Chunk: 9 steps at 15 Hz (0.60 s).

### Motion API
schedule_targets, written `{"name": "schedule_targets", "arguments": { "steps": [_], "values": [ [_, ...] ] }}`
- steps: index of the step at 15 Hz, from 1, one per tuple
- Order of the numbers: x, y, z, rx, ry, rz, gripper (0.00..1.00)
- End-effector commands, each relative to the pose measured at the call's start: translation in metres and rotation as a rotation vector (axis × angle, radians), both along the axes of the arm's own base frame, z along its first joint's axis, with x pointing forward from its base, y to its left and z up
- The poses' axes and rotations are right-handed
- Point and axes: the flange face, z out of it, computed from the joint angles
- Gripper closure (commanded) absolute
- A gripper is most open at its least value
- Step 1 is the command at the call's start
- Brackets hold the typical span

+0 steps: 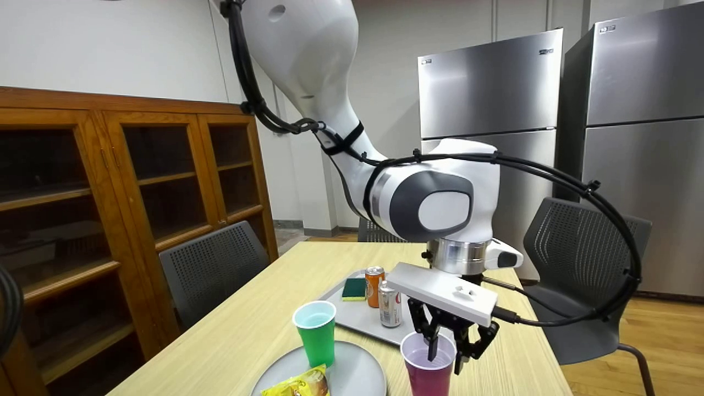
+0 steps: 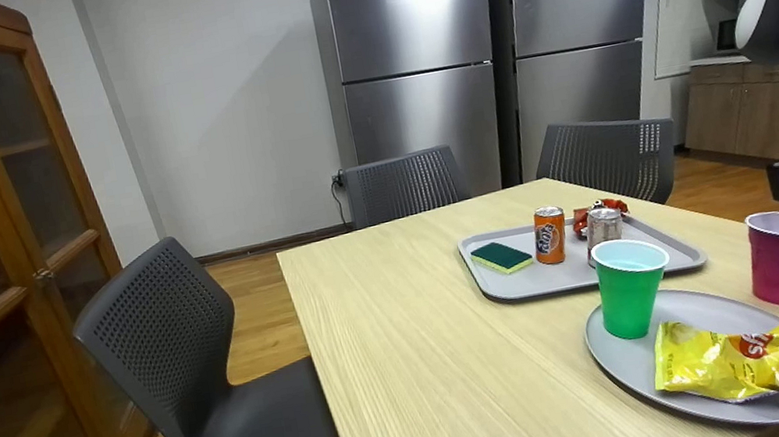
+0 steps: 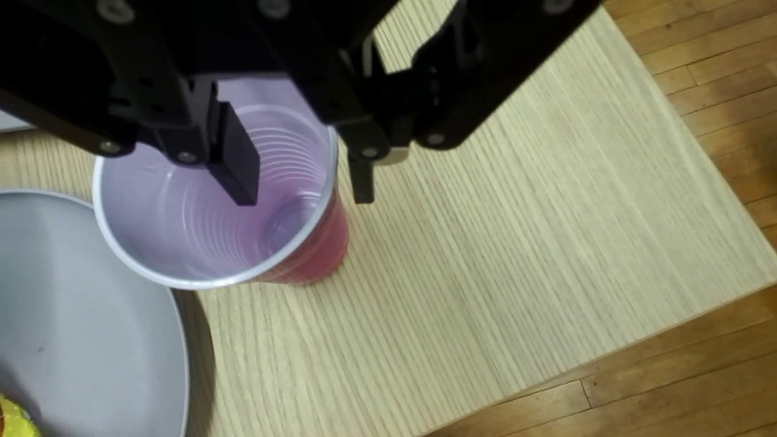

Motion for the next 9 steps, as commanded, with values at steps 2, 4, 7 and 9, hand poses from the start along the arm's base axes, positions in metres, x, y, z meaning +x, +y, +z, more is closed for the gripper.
{"name": "schedule_targets", "arguments": {
  "steps": [2,4,7,9],
  "values": [
    [-0.003,-0.004,0.026,-0.006,-0.031,0.076,0.17],
    [-0.004,-0.003,0.04,-0.028,-0.048,0.105,0.02],
    [-0.003,0.003,0.062,-0.061,-0.072,0.138,0.0],
    [-0.002,0.009,0.078,-0.096,-0.085,0.149,0.0]
  ]
}}
